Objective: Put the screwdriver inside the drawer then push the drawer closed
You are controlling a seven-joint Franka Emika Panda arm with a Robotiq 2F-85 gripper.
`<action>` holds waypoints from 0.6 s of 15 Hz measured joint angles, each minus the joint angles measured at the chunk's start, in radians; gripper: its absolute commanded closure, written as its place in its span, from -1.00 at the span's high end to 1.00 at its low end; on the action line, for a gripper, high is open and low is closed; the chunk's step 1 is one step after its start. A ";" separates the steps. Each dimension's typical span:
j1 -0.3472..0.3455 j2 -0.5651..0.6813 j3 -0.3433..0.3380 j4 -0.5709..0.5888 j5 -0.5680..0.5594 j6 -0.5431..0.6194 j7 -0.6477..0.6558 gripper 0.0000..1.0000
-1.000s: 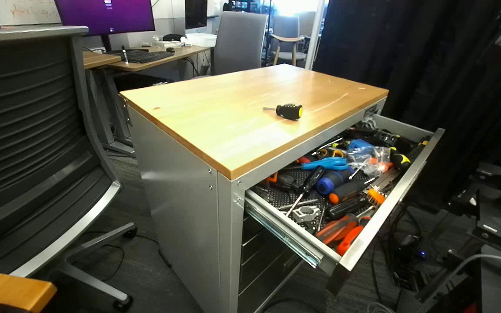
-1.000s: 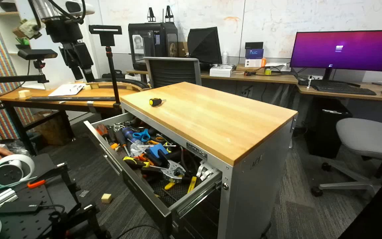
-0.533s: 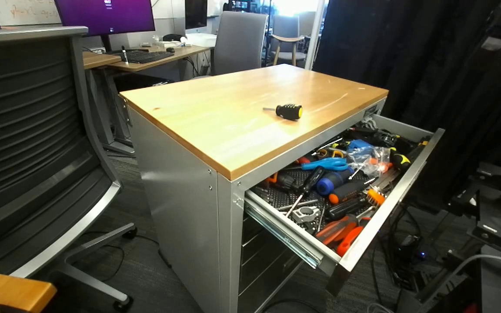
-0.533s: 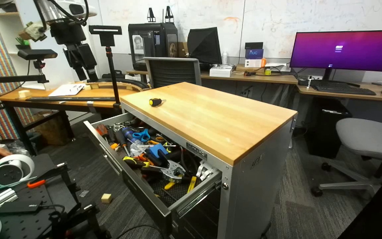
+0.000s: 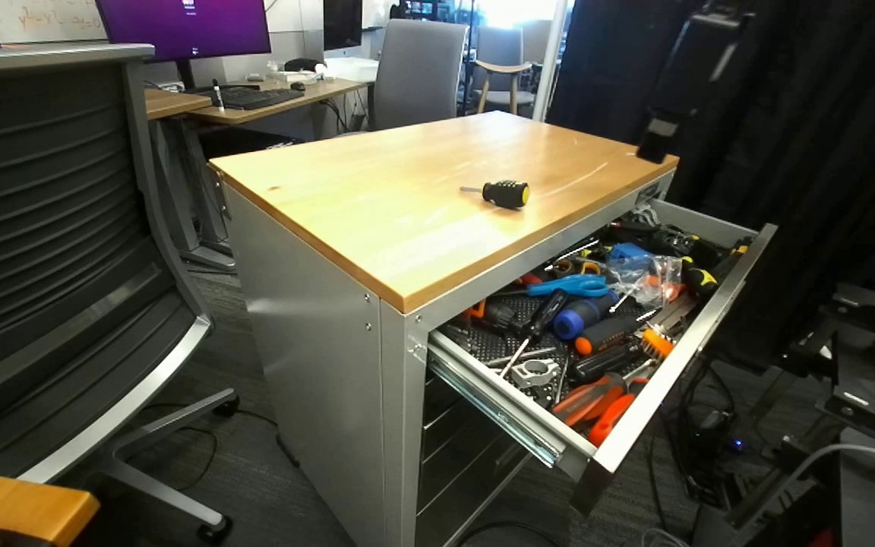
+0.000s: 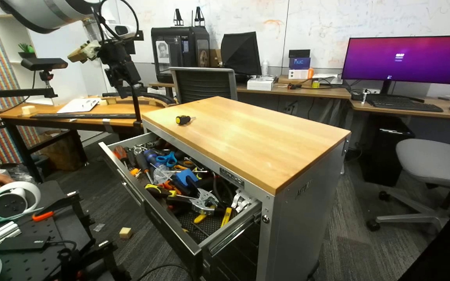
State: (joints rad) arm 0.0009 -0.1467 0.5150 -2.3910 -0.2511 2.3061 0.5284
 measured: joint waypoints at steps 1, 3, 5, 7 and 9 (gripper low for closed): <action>-0.015 0.060 0.001 0.040 -0.043 0.021 0.030 1.00; 0.003 0.183 -0.055 0.121 -0.126 0.062 0.084 1.00; 0.050 0.307 -0.142 0.209 -0.169 0.099 0.106 1.00; 0.108 0.425 -0.230 0.300 -0.176 0.138 0.124 1.00; 0.169 0.522 -0.311 0.386 -0.176 0.164 0.148 1.00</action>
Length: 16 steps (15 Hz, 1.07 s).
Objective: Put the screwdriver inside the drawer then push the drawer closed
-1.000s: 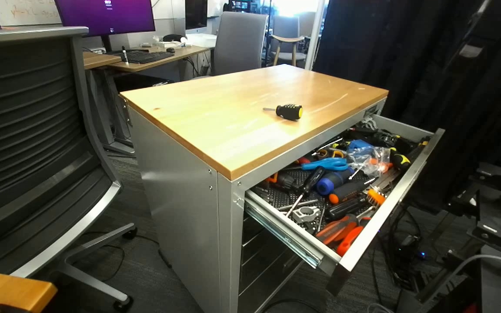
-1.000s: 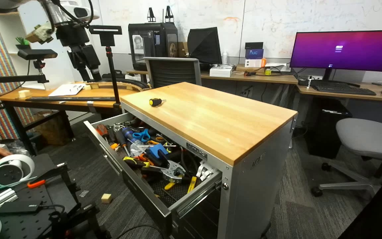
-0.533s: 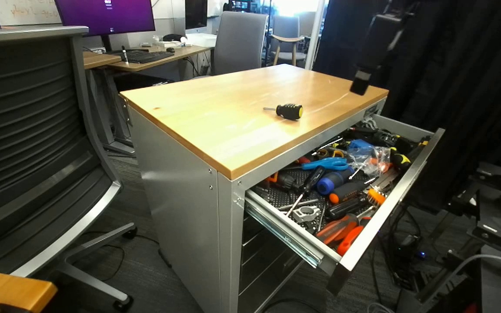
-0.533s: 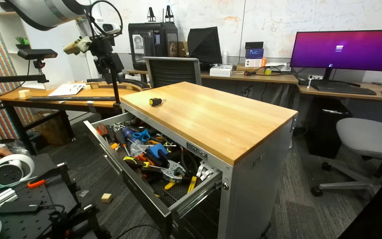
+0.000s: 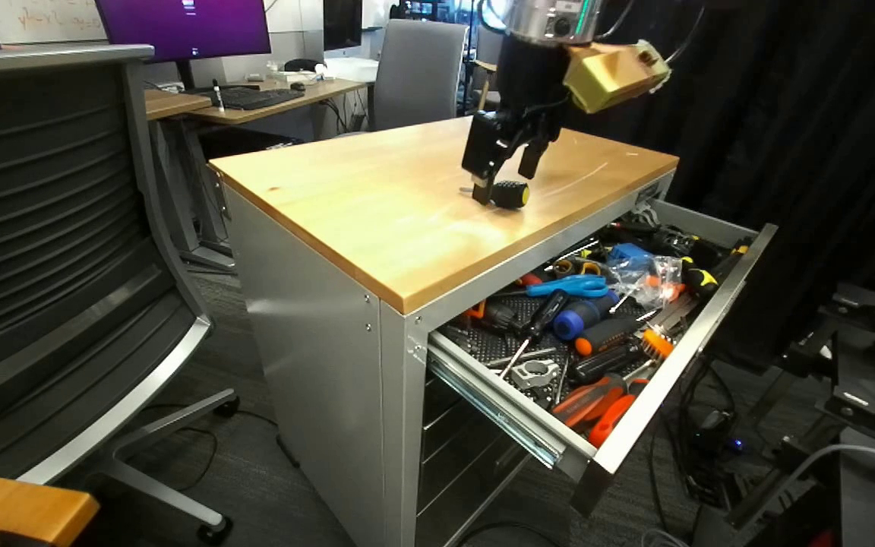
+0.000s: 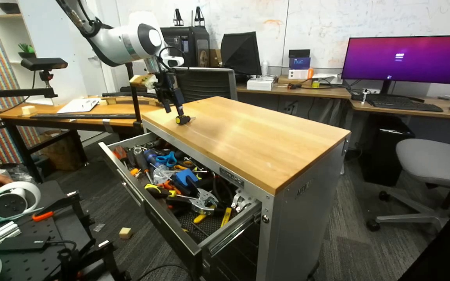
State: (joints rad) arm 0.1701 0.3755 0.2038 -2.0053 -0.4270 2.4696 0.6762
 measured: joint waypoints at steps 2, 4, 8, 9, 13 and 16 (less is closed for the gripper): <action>0.051 0.061 -0.065 0.067 0.001 0.003 0.012 1.00; 0.095 0.079 -0.115 0.103 -0.001 0.003 0.022 1.00; 0.167 0.064 -0.187 0.115 -0.015 -0.004 0.074 1.00; 0.170 0.064 -0.189 0.112 -0.014 -0.010 0.076 1.00; 0.171 0.074 -0.189 0.093 -0.009 -0.020 0.076 0.47; 0.174 0.083 -0.189 0.086 -0.010 -0.026 0.076 0.06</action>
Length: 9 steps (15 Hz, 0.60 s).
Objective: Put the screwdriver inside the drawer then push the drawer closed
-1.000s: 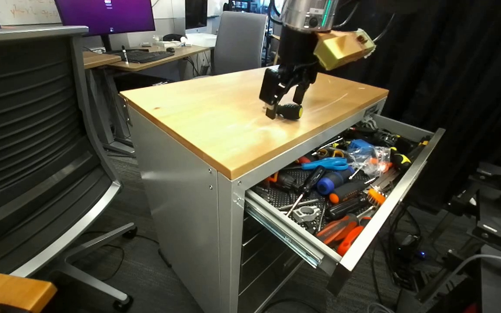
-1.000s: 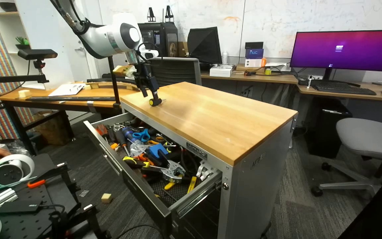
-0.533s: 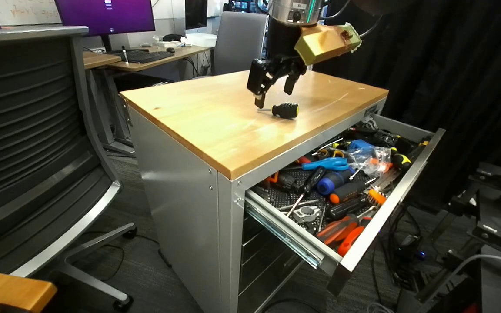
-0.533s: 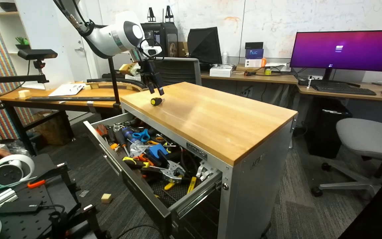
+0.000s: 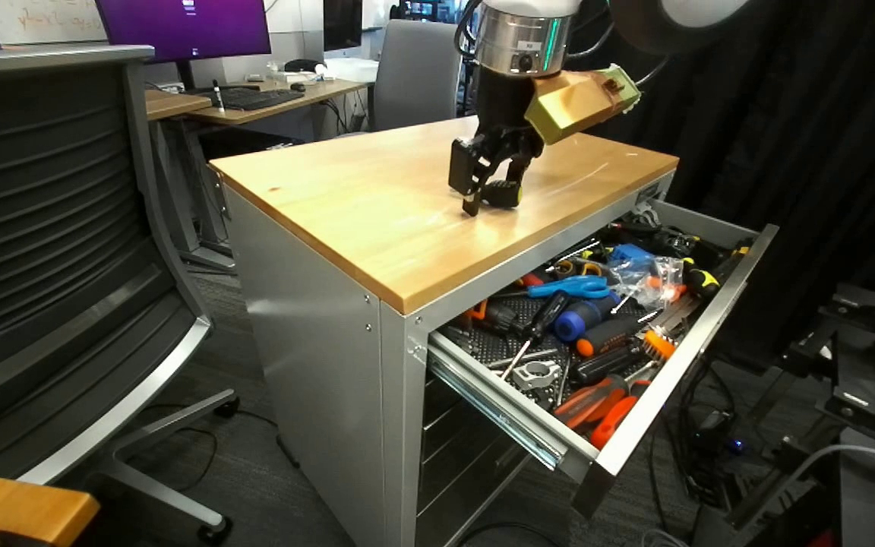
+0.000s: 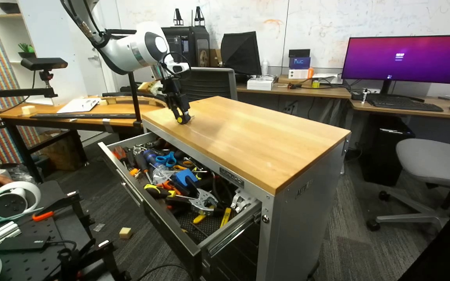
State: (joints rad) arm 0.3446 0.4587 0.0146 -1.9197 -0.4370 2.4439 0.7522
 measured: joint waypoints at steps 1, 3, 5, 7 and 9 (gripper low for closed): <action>0.003 -0.001 0.000 0.001 0.000 -0.001 0.000 -0.09; 0.015 -0.007 -0.003 0.004 -0.008 -0.021 0.002 -0.40; 0.025 -0.016 -0.011 0.003 -0.024 -0.054 0.012 -0.71; 0.033 -0.023 -0.021 0.003 -0.046 -0.086 0.035 -0.64; 0.035 -0.032 -0.024 -0.004 -0.068 -0.121 0.063 -0.65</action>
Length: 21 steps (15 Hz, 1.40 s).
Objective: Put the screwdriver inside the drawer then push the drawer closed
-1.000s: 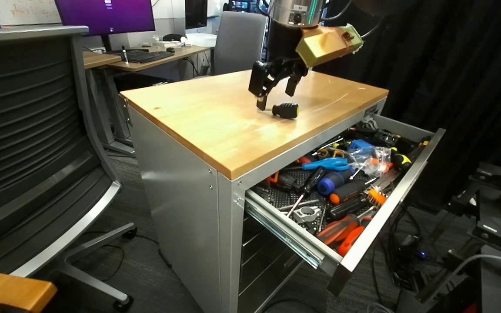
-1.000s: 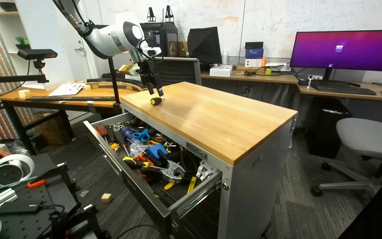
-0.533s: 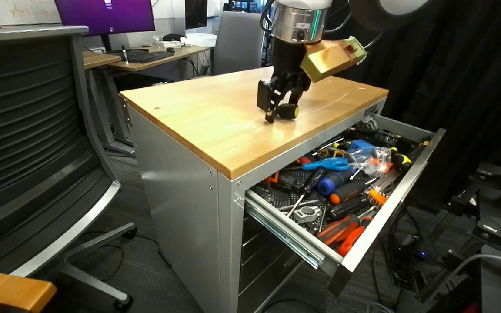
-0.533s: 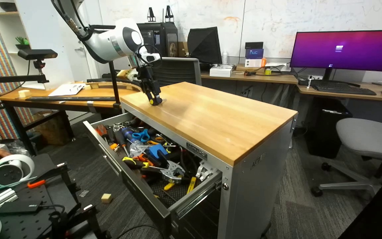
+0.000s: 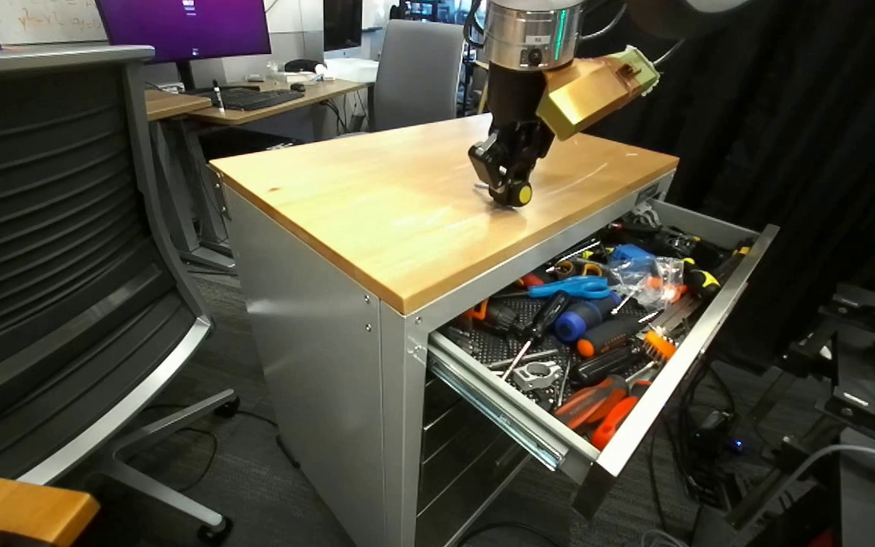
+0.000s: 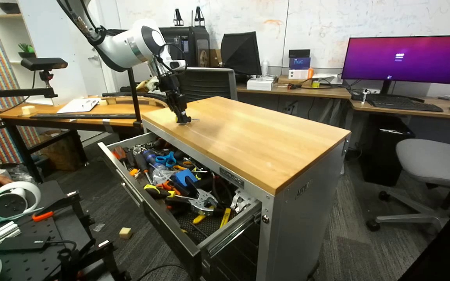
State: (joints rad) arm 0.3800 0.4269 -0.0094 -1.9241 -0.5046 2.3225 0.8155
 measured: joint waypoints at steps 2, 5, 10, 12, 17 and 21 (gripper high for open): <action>0.000 -0.026 0.008 -0.033 -0.001 -0.035 0.002 -0.67; 0.002 -0.116 0.047 -0.151 0.011 -0.095 0.014 -0.72; 0.002 -0.267 0.141 -0.378 0.043 -0.146 0.079 -0.77; 0.002 -0.293 0.167 -0.430 0.042 -0.141 0.105 0.18; 0.001 -0.309 0.188 -0.454 0.038 -0.137 0.114 0.79; -0.007 -0.311 0.190 -0.484 0.062 -0.137 0.105 1.00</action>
State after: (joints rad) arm 0.3734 0.1161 0.1802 -2.4081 -0.4427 2.1852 0.9209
